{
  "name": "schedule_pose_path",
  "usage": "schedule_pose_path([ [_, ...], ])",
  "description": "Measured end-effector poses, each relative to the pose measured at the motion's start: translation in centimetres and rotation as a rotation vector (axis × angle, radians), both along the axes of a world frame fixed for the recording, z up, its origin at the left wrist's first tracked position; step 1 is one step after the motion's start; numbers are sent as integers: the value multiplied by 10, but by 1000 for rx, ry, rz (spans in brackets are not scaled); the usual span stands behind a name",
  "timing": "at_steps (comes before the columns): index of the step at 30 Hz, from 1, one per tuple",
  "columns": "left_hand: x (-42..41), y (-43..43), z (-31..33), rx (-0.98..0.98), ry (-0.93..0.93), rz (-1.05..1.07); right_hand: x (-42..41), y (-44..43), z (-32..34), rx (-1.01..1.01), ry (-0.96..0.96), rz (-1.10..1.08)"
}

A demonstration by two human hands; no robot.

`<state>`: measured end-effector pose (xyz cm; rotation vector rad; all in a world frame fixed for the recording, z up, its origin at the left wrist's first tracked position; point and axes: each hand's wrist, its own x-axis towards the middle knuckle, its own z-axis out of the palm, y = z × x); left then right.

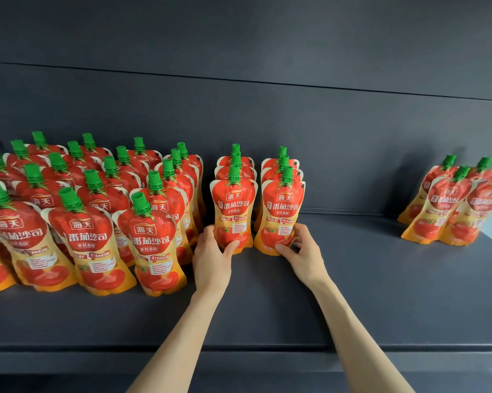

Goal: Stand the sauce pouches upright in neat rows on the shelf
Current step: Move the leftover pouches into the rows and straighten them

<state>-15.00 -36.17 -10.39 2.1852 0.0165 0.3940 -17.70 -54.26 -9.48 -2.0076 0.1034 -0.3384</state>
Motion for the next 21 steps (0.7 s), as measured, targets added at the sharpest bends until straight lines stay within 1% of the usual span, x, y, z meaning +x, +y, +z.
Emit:
schedule_pose_path([
  [21, -3, 0, 4, 10, 45, -15, -4, 5, 6, -16, 20, -43],
])
